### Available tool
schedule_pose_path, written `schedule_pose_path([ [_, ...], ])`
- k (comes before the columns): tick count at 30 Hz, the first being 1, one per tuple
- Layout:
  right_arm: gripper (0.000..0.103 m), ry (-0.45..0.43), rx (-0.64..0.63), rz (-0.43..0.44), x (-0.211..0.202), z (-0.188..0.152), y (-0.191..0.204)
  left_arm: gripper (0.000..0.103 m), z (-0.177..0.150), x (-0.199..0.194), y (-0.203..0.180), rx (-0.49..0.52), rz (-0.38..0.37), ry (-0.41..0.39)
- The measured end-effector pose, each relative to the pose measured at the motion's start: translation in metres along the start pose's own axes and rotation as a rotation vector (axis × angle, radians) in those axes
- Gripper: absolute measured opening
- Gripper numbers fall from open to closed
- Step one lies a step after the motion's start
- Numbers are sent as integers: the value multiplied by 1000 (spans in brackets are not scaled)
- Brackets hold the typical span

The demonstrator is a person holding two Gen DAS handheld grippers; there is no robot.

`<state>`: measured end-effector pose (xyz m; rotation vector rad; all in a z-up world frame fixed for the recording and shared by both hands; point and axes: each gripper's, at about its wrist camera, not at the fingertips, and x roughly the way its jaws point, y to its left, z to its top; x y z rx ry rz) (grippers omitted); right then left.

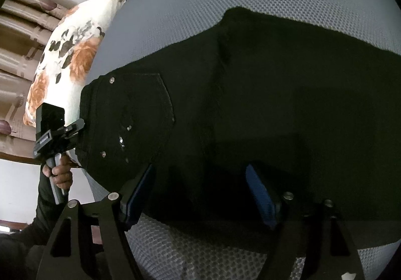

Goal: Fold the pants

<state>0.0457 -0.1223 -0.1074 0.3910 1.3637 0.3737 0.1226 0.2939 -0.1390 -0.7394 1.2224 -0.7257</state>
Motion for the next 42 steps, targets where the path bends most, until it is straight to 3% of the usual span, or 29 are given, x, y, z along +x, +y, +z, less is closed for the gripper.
schedule_pose_path([
  [6,74,-48,13,19,-8,7,-3,52,7,21,-15,43,-3,9],
  [11,74,-98,12,25,-17,10,-3,38,9,27,-14,28,25,-25],
  [18,74,-225,-15,-83,-46,8,-6,28,-1,35,-49,20,207,-85],
  [28,74,-384,18,-140,-99,-11,-36,22,-17,29,-125,6,179,-149],
  [42,74,-498,56,-293,-152,-52,-91,22,-24,91,-220,70,136,-157],
])
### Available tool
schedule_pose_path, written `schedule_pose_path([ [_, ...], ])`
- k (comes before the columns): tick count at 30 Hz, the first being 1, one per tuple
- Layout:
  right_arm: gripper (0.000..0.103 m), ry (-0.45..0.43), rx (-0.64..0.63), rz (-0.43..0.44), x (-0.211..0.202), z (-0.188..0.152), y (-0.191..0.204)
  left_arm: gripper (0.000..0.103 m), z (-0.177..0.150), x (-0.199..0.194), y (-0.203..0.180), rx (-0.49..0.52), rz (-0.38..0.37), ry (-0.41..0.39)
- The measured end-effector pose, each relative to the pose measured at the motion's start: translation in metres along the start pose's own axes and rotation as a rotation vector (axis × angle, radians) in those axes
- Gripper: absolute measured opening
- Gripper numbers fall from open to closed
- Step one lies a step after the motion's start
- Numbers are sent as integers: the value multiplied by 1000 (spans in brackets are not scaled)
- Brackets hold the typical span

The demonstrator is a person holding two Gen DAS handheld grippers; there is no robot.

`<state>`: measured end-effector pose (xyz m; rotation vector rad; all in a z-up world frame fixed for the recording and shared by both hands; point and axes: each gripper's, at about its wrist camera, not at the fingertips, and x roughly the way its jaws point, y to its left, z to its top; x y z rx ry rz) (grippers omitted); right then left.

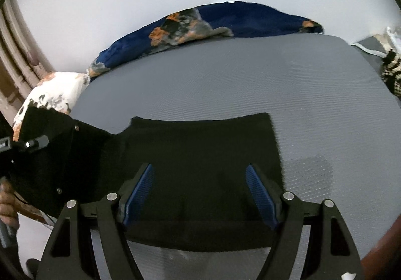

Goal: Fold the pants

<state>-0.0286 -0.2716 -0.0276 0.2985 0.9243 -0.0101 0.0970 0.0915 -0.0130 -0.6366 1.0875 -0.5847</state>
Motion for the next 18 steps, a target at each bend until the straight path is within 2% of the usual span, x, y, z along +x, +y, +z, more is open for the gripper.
schedule_pose_path([
  [5,74,-25,7,-37,-7,-6,-19,22,-10,27,-31,40,-2,23],
  [10,74,-57,51,-28,-10,-6,-33,22,-22,51,-55,70,5,45],
  [18,74,-71,66,-42,-9,-7,-48,22,-30,90,-75,92,32,75],
])
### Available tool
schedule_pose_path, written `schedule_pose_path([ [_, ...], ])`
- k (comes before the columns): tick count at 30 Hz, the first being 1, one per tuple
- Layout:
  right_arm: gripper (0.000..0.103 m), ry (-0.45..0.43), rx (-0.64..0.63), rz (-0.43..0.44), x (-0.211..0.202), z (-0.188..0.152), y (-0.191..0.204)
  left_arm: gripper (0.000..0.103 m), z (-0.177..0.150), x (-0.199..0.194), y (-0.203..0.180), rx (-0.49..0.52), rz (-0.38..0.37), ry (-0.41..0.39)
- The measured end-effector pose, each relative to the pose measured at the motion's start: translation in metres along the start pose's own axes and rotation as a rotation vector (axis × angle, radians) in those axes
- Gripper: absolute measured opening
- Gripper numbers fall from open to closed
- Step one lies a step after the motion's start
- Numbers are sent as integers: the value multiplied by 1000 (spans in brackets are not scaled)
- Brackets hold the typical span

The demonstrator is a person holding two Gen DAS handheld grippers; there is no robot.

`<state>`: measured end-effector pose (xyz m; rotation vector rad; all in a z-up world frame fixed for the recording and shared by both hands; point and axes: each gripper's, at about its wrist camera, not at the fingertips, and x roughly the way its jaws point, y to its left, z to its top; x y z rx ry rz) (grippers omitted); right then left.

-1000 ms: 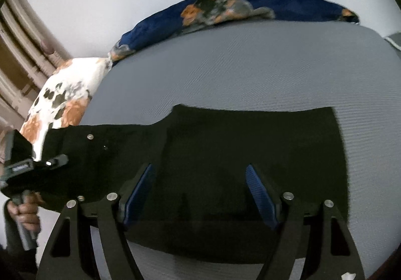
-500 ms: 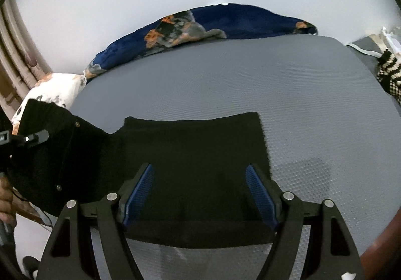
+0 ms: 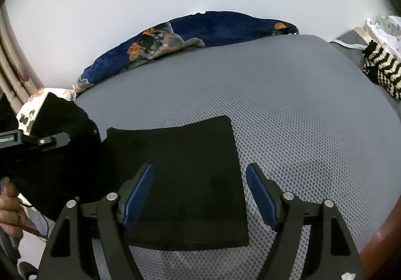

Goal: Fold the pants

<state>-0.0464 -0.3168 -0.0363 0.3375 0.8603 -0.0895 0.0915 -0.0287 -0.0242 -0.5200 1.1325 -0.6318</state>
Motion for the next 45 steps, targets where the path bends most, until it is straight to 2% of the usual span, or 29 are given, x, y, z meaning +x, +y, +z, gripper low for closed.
schedule_pose_path([
  [10,74,-18,37,-48,-5,5,-16,22,2,38,-23,35,40,50],
  [17,74,9,81,-20,2,3,-24,22,-1,62,-29,48,49,74],
  [25,74,16,103,-33,6,0,-30,22,-12,85,-30,66,36,105],
  [34,74,32,103,-22,11,-1,-30,25,-23,102,-36,135,107,109],
  [41,74,36,113,-18,12,-2,-31,39,-24,101,-38,160,96,107],
  [42,74,37,112,-17,12,-2,-31,46,-24,101,-39,164,83,105],
  [43,74,37,110,-18,13,-2,-31,64,-24,100,-39,157,53,104],
  [44,74,39,110,-20,13,-2,-30,69,-25,98,-40,147,28,99],
  [45,74,40,110,-21,13,-3,-30,69,-25,94,-41,148,0,87],
])
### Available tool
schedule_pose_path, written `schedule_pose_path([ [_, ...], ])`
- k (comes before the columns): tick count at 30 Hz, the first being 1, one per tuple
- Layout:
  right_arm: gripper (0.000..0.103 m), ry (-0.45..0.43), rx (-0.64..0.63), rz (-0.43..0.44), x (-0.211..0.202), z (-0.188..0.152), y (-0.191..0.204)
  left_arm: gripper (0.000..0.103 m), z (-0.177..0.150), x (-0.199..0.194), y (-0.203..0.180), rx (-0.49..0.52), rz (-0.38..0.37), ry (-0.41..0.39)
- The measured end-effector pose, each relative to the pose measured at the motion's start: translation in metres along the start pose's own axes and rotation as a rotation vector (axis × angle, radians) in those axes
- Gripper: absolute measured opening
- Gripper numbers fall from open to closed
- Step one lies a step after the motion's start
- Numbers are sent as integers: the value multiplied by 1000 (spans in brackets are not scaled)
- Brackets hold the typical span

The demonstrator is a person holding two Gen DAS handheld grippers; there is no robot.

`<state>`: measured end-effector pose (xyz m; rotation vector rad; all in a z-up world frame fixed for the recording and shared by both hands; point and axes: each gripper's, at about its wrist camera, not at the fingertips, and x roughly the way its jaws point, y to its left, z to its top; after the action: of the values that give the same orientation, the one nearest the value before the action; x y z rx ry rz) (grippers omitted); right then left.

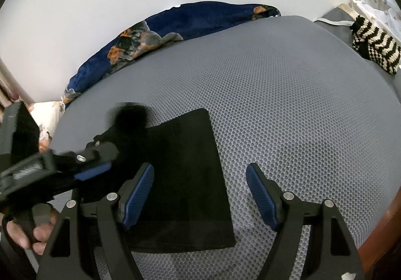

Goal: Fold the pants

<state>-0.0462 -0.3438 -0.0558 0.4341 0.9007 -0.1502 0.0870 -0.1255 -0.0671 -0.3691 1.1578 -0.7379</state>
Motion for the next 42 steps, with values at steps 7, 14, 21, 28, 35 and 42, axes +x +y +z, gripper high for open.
schedule_pose_path([
  [7,74,9,-9,2,4,-1,2,69,2,-20,-2,48,61,-60],
  [14,74,40,-59,42,13,-10,15,69,-2,-50,32,-1,184,-134],
  [21,74,107,-38,186,26,-16,23,69,-14,-80,62,43,369,-191],
  [28,74,168,18,251,44,-10,16,69,-32,-83,87,23,420,-174],
  [35,73,235,-10,306,73,8,9,69,-43,-85,104,-18,424,-160],
  [42,65,291,-61,388,98,22,7,69,-48,-87,115,-53,435,-154],
])
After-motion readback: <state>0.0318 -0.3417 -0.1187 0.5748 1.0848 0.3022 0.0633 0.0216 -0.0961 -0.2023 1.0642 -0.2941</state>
